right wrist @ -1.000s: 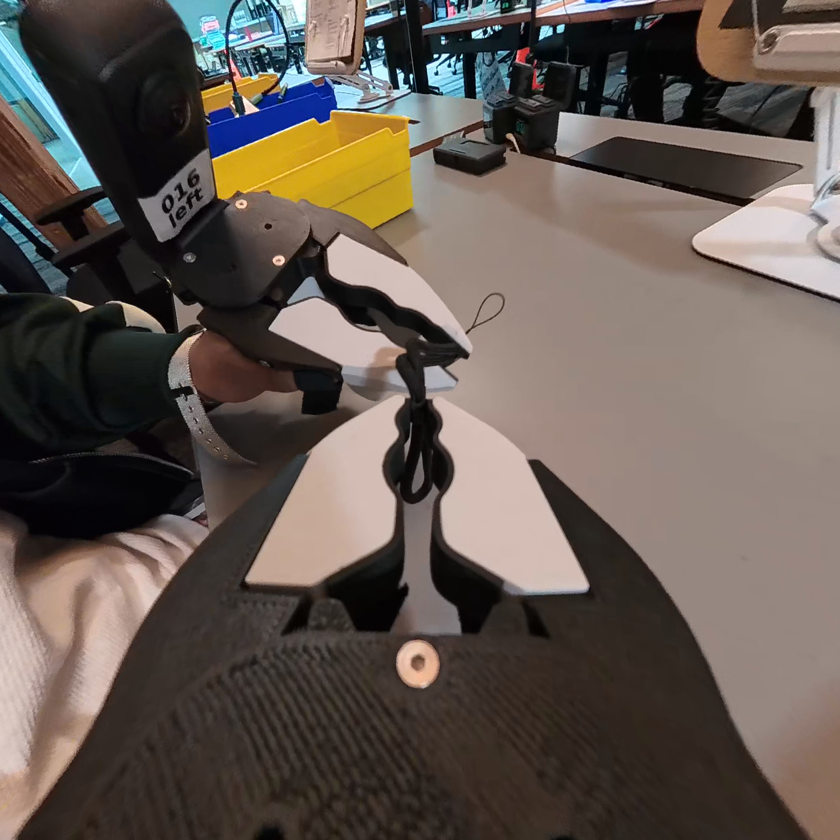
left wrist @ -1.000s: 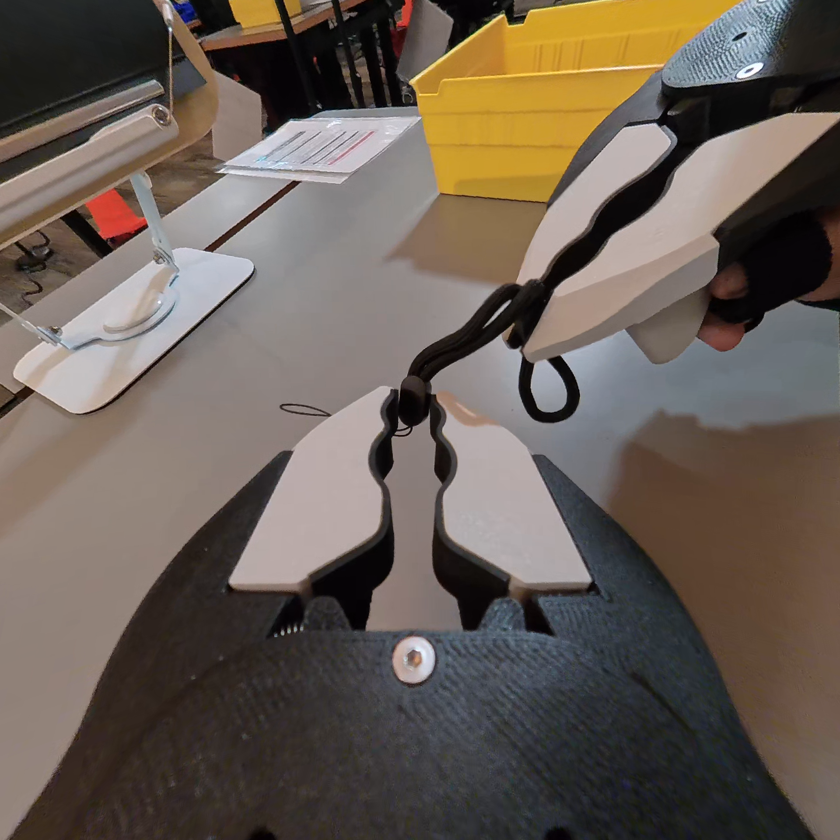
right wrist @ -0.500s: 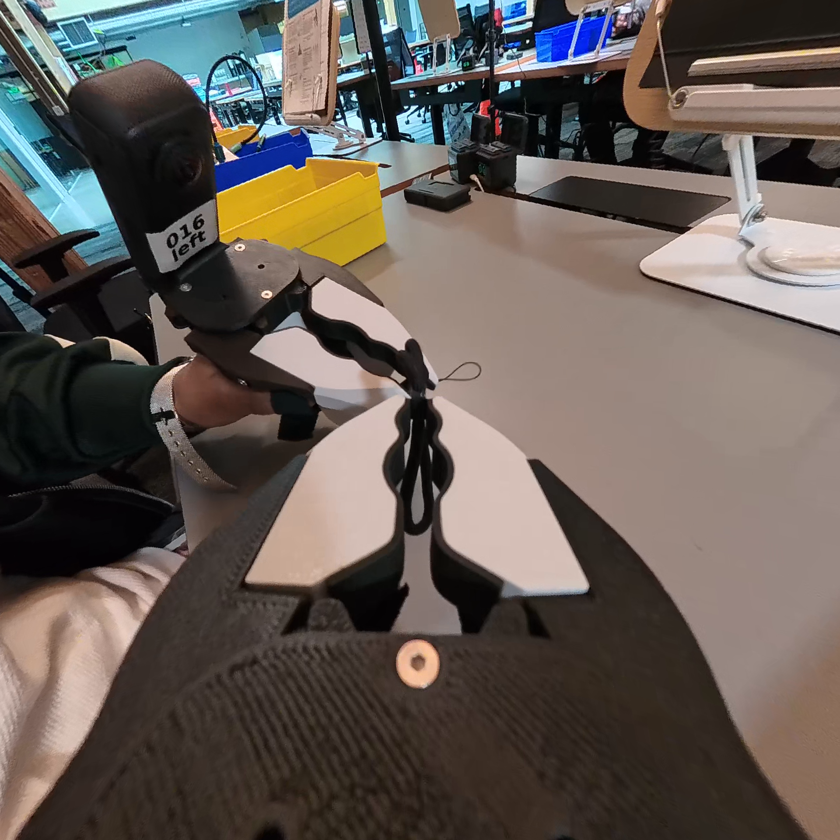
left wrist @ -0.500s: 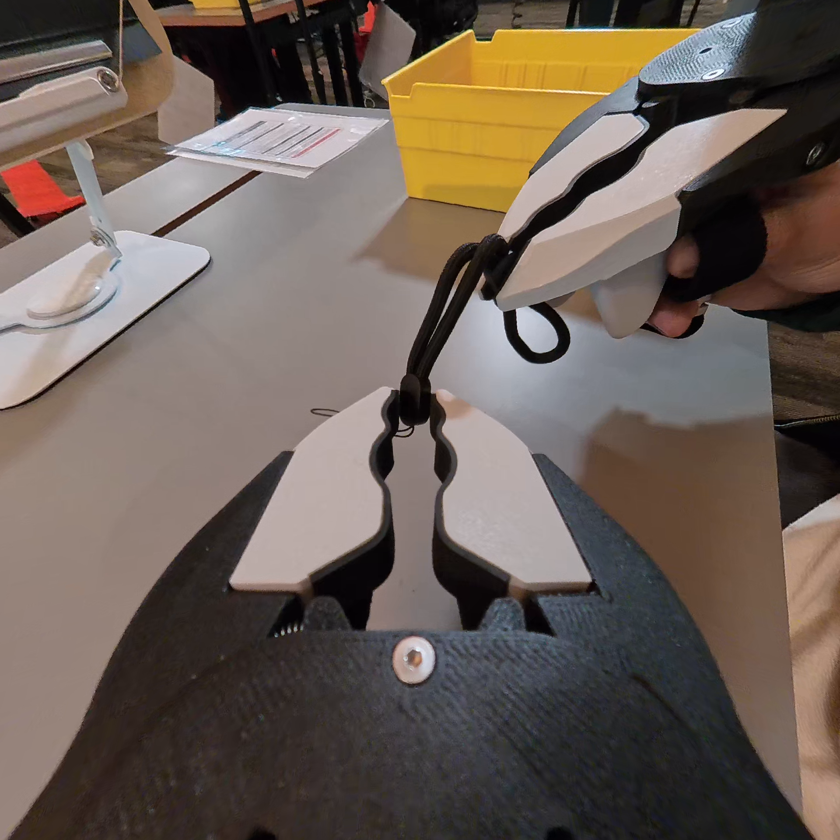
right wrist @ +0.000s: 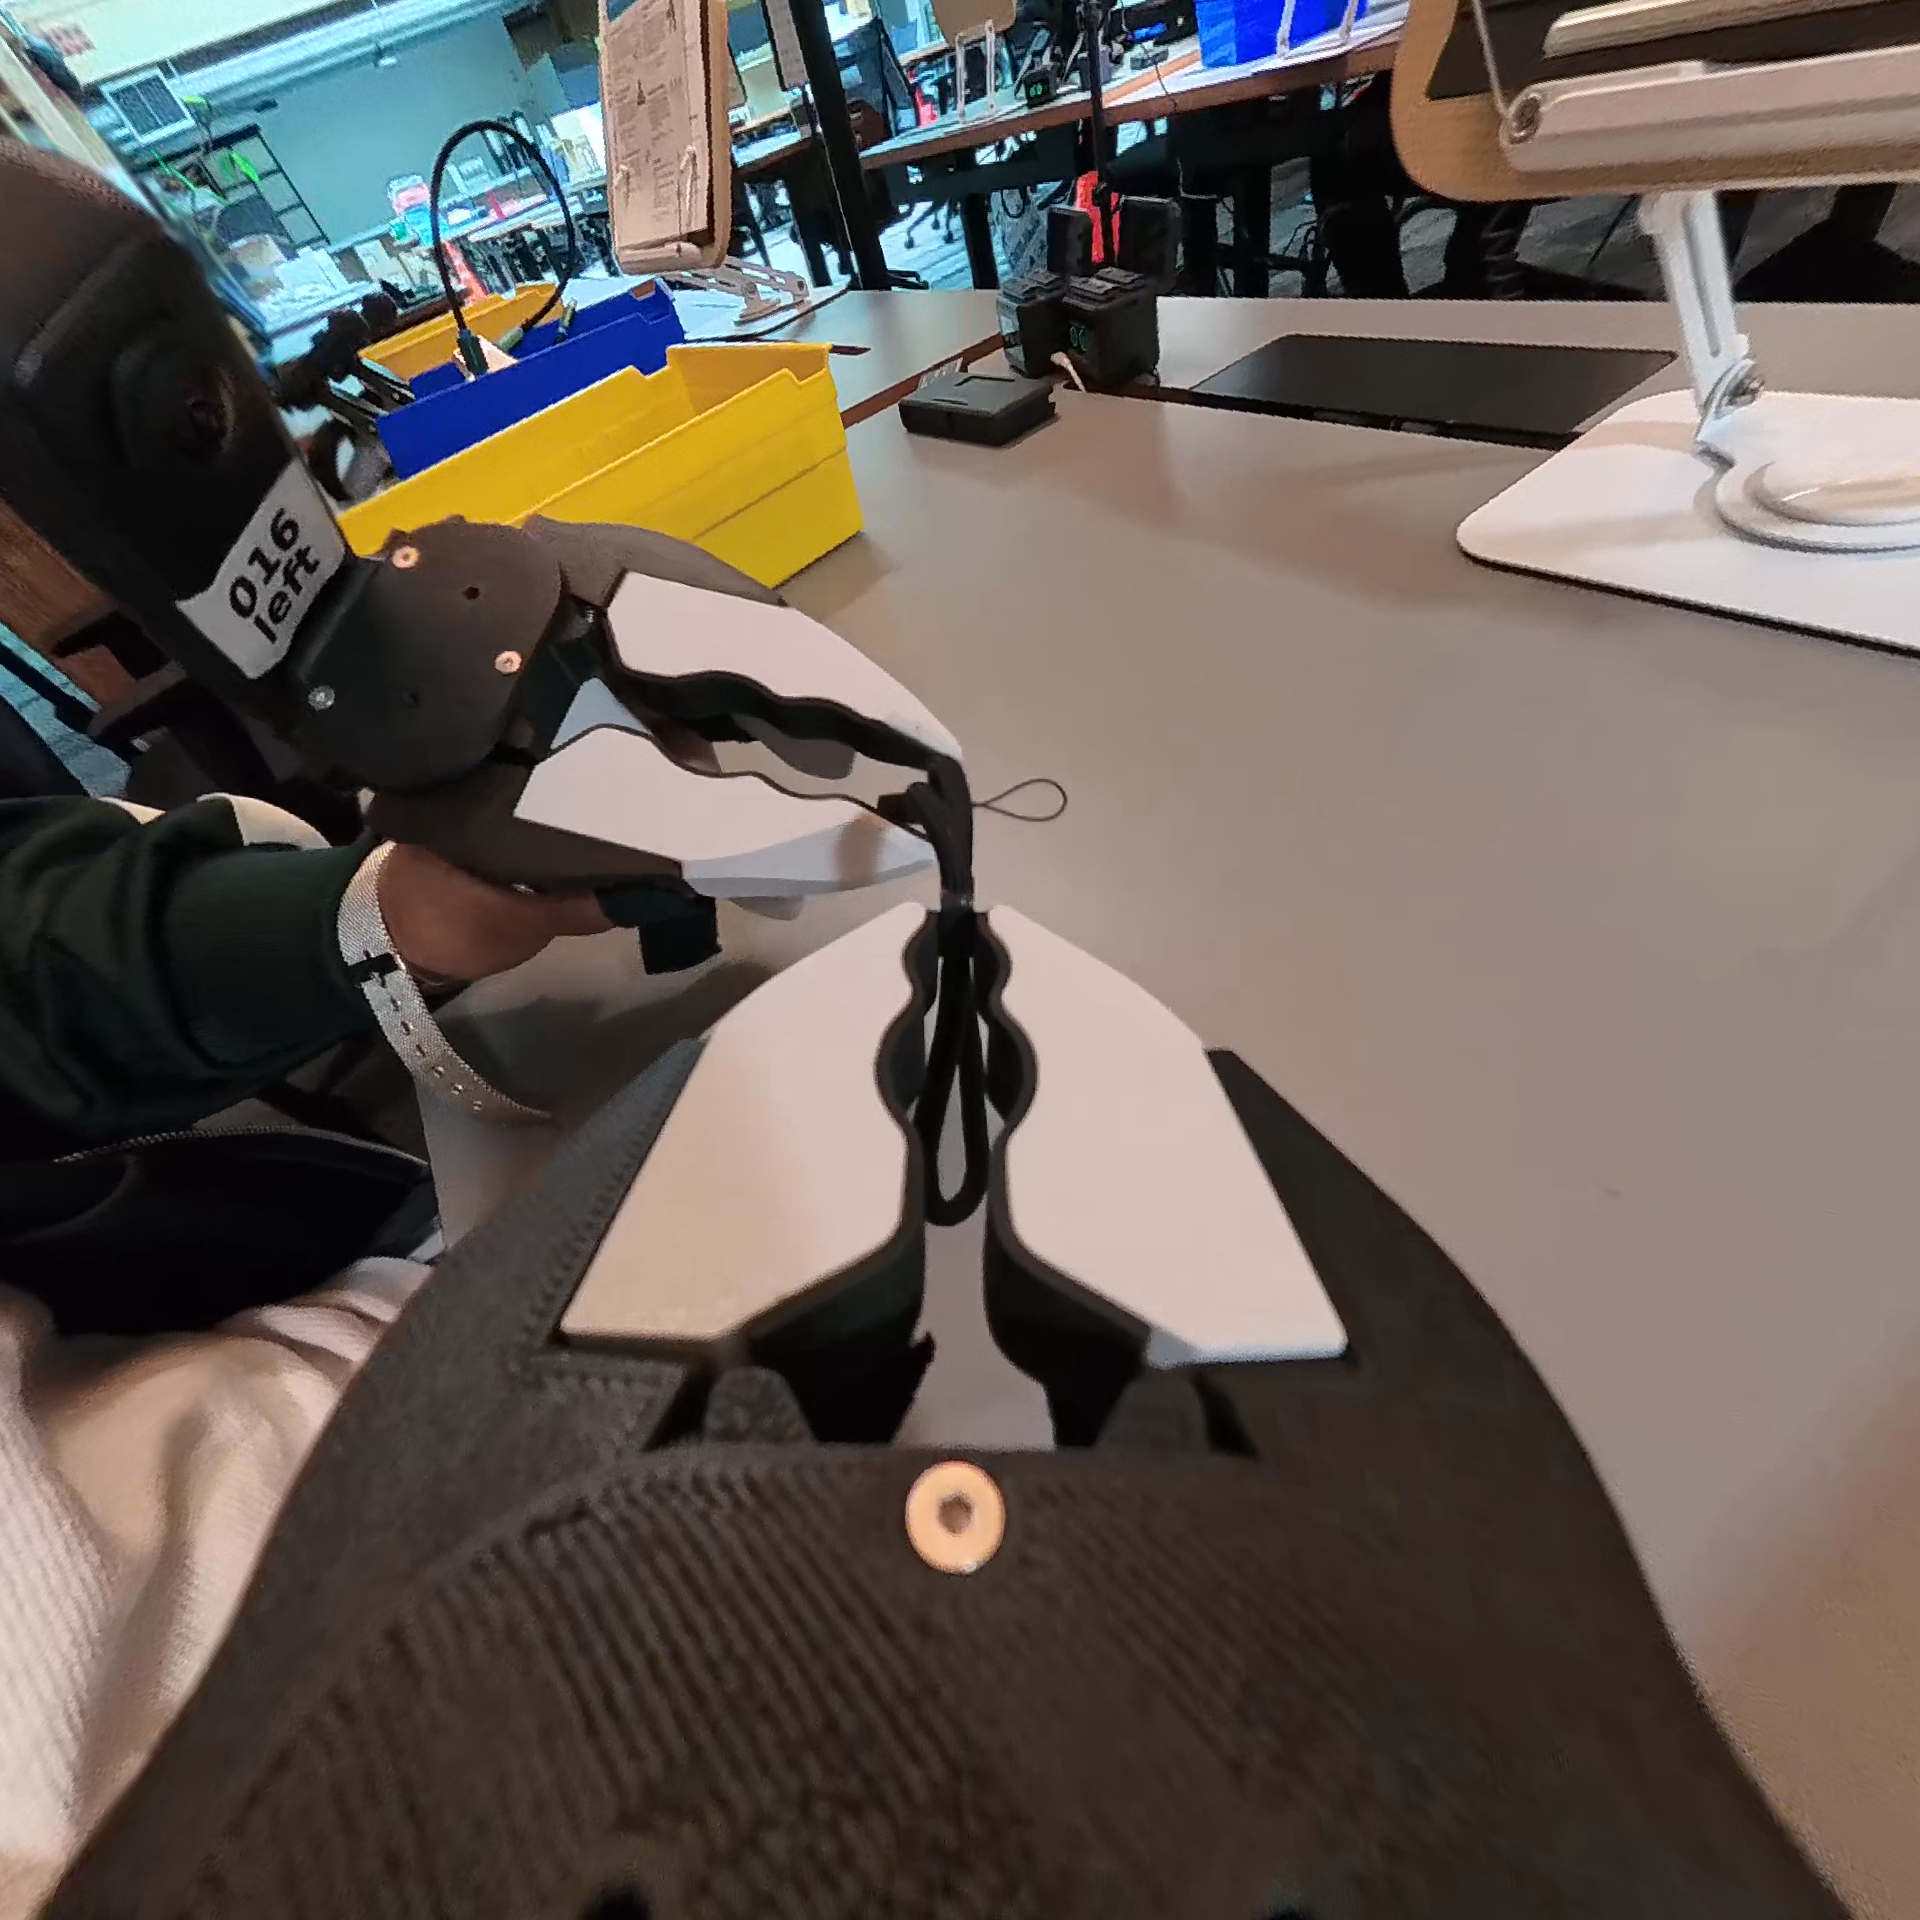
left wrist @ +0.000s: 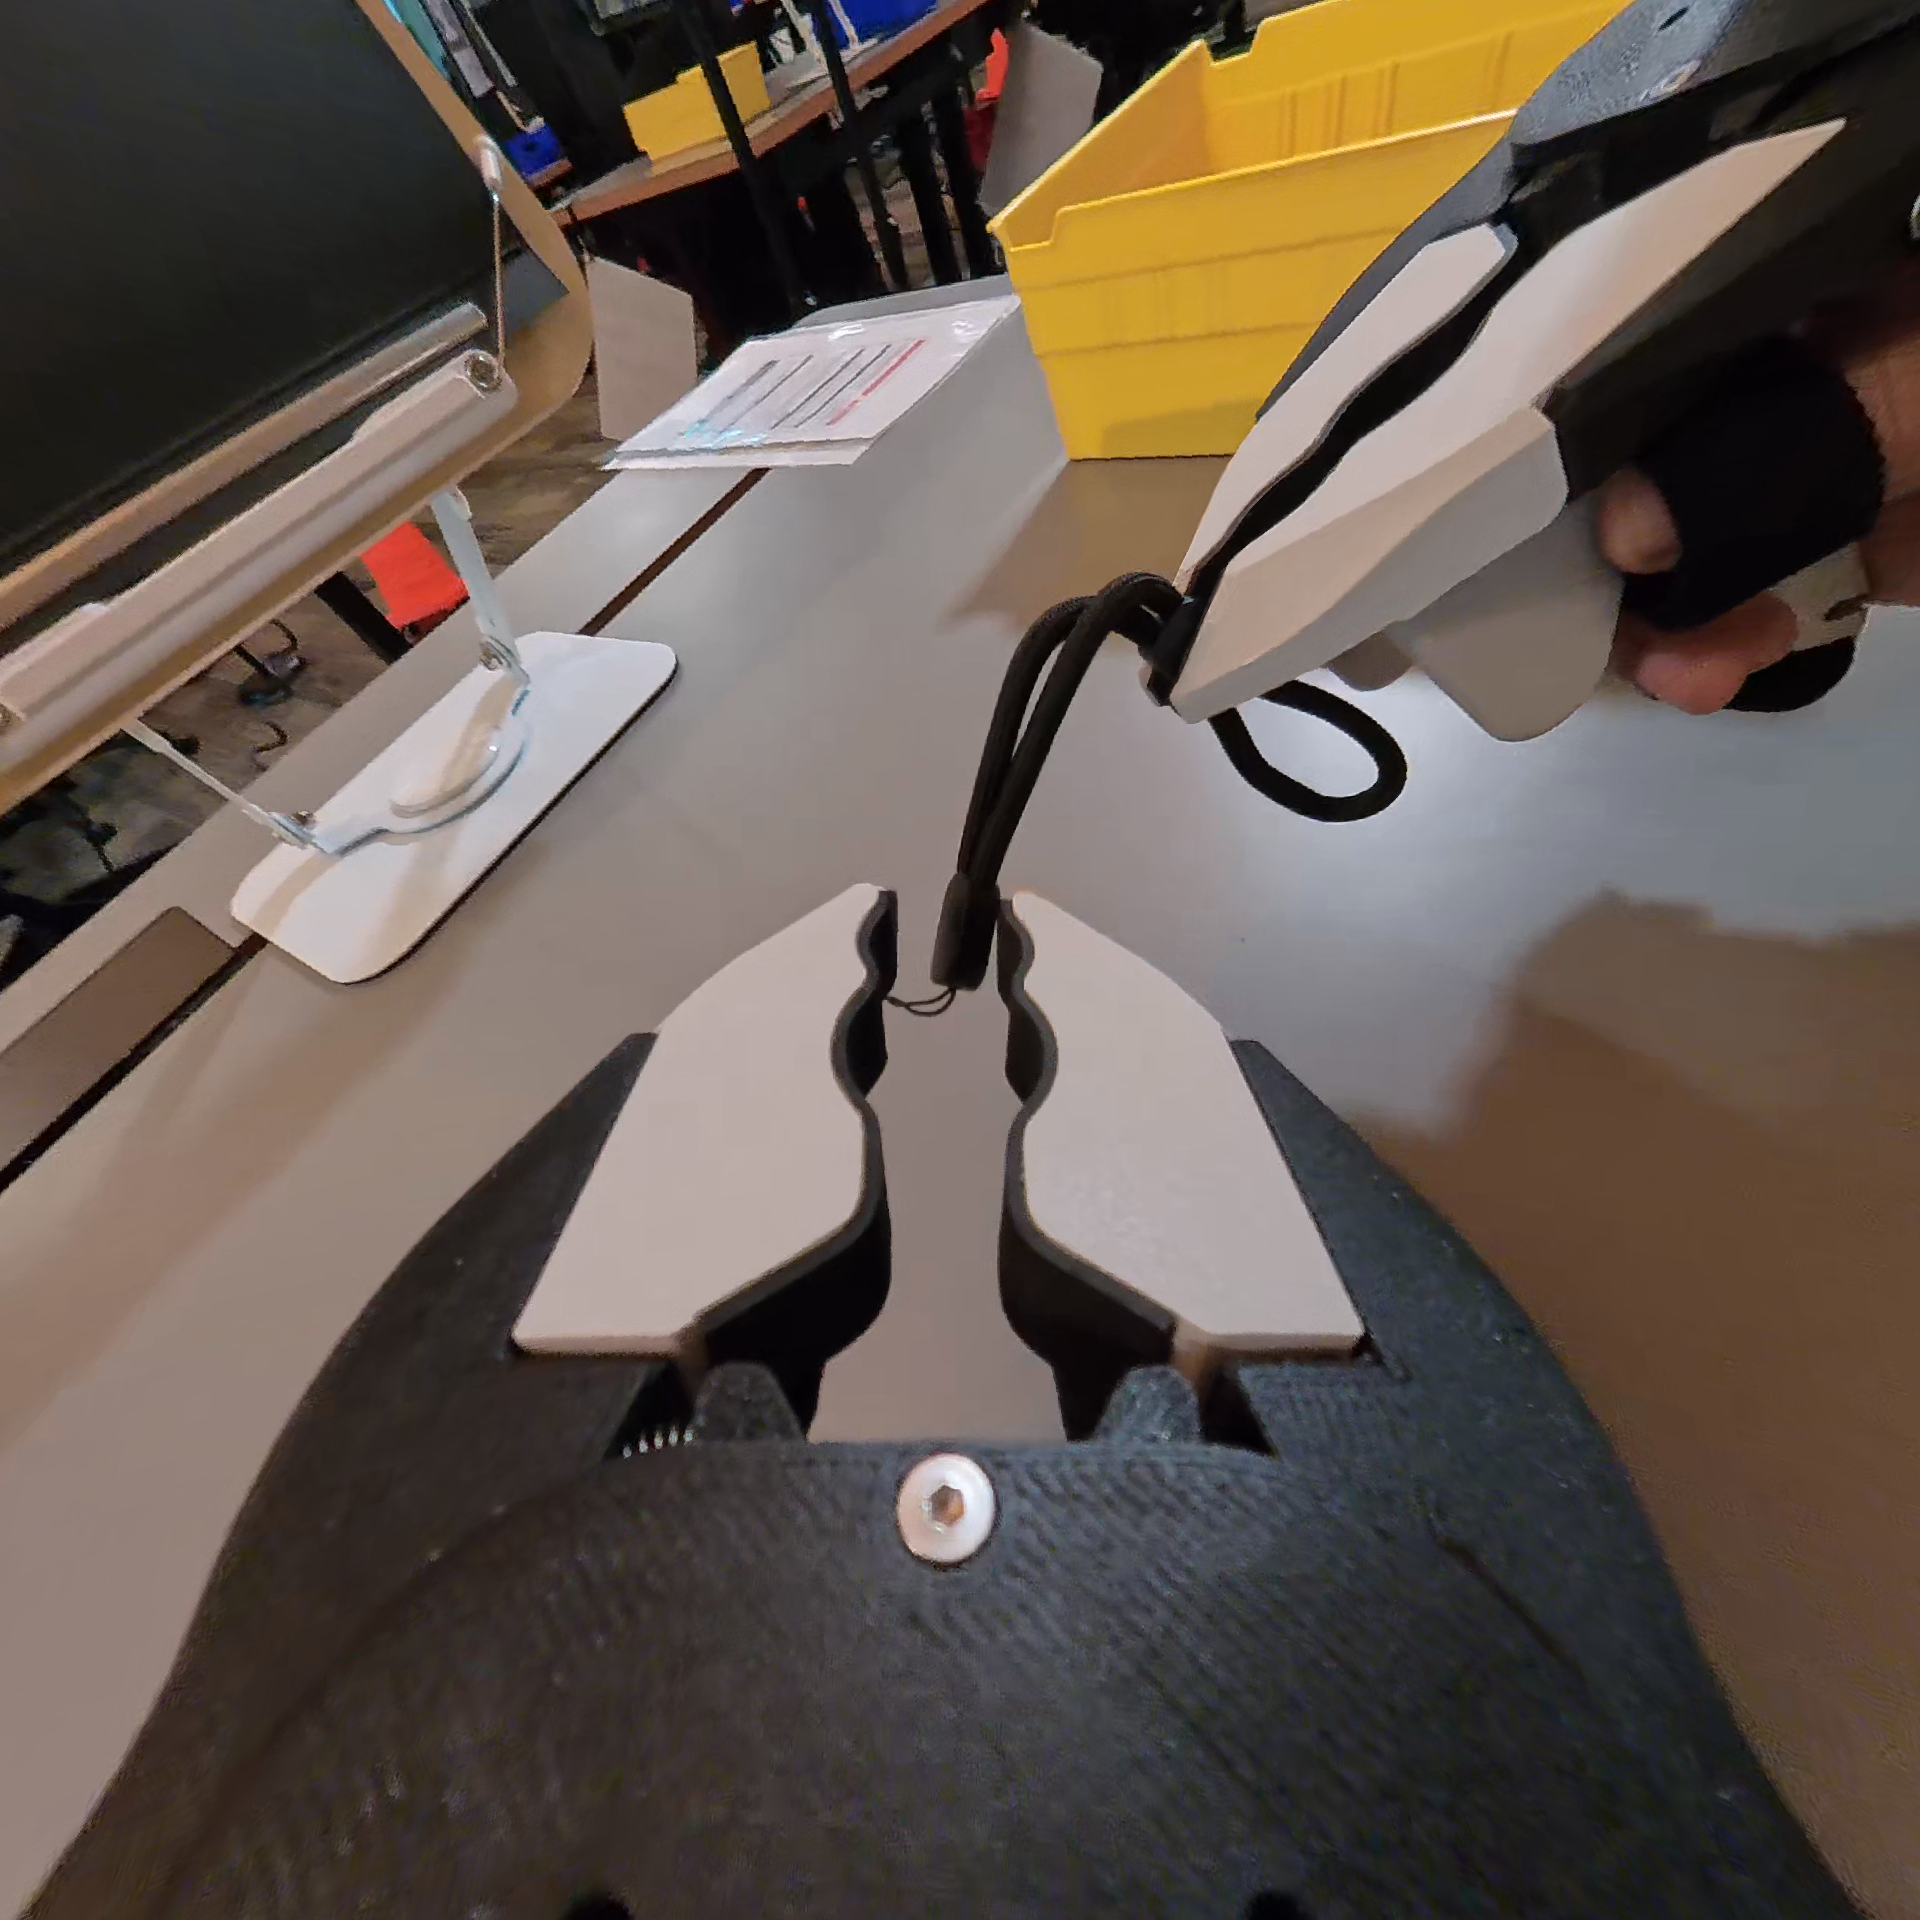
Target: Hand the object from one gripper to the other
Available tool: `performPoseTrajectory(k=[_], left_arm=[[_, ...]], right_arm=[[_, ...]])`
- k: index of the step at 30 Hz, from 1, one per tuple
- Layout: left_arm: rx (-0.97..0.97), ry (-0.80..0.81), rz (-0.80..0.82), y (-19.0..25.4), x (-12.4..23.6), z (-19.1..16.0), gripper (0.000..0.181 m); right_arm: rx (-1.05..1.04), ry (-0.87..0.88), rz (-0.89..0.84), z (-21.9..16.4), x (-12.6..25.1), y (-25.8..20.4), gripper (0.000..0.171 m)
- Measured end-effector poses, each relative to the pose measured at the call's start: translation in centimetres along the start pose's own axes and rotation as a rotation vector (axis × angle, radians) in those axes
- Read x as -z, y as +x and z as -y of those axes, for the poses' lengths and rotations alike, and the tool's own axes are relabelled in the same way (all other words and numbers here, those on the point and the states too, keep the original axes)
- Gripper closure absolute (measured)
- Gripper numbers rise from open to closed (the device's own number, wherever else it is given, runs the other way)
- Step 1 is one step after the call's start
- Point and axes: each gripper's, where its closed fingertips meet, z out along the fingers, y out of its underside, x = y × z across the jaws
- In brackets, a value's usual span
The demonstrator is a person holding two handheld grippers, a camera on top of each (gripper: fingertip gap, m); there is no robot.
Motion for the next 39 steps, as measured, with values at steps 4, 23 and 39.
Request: performPoseTrajectory(k=[4, 23, 39], left_arm=[[-0.018, 0.0, 0.001, 0.1, 0.1, 0.1, 0.173], [0.642, 0.426, -0.391, -1.5, 2.5, 3.4, 0.174], [0.774, 0.537, -0.709, 1.1, 3.8, 5.3, 0.175]], right_arm=[[-0.042, 0.012, 0.022, 0.1, 0.1, 0.0, 0.165], [-0.002, 0.265, 0.086, 3.3, 1.6, -0.4, 0.125], [0.077, 0.254, 0.117, 2.8, 1.4, -1.0, 0.137]])
